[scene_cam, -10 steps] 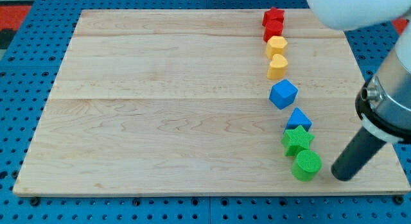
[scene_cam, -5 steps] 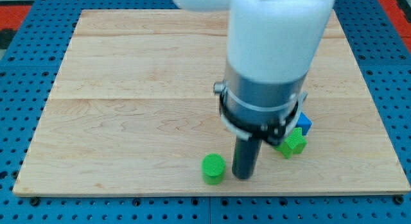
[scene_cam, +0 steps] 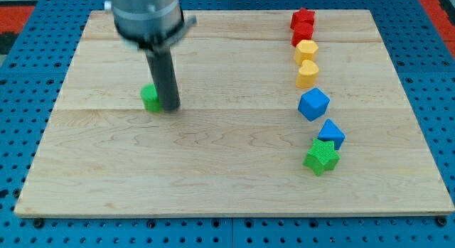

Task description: Push the green circle towards the top left of the board

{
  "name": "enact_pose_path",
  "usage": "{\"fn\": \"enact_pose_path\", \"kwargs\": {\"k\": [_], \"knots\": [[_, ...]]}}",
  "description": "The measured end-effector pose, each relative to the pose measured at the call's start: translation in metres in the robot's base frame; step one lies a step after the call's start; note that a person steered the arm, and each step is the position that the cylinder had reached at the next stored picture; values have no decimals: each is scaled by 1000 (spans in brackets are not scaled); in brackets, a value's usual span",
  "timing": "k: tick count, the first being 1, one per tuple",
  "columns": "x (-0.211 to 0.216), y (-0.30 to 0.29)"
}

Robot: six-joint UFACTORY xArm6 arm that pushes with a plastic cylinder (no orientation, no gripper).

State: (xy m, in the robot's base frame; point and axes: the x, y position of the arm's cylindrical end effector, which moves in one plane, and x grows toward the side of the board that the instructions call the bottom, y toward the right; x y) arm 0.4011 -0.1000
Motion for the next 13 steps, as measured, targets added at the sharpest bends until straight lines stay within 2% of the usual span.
{"fn": "enact_pose_path", "kwargs": {"k": [1, 2, 3, 4, 5, 6, 7, 8, 9, 10, 11, 12, 13], "knots": [[-64, -46], [-26, 12], [12, 32], [22, -22], [-31, -61], [9, -60], [-37, -88], [-108, -82], [-25, -45], [3, -72], [-41, -108], [-11, -120], [-27, -133]]}}
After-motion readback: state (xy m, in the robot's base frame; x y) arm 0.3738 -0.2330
